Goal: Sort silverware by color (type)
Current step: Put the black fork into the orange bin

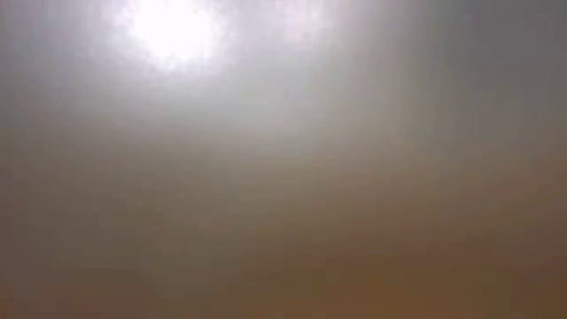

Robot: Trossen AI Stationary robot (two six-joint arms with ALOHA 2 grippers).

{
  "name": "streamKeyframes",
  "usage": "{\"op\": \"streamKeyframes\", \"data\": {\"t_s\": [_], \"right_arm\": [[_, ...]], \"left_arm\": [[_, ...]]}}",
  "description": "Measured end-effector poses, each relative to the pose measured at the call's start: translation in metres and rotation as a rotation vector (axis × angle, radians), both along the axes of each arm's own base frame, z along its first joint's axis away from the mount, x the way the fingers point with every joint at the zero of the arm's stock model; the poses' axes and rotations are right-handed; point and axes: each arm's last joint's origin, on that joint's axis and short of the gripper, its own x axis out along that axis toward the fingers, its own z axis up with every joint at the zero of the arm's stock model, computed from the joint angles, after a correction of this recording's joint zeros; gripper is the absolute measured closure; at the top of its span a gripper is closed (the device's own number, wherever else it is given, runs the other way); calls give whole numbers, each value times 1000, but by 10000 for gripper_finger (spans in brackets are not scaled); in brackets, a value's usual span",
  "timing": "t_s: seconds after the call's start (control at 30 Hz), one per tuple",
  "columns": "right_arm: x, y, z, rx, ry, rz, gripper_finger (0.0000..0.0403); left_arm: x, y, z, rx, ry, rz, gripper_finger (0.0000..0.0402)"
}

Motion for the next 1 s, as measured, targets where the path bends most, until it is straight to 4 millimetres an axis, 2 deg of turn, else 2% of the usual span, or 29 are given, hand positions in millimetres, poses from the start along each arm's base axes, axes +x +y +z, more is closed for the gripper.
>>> {"op": "streamKeyframes", "data": {"t_s": [0.23, 0.5, 0.83, 1.0], "right_arm": [[0, 0, 0, 0, -1, 0, 310], [0, -1, 0, -22, -7, -10, 309], [0, -1, 0, -22, -7, -12, 310], [0, -1, 0, -22, -7, -11, 310]], "left_arm": [[0, -1, 0, -21, -2, 46, 393], [0, 0, 3, -44, 2, 98, 398], [2, -2, 24, -82, -22, 101, 400], [2, -1, 30, -41, -32, 99, 400]]}}
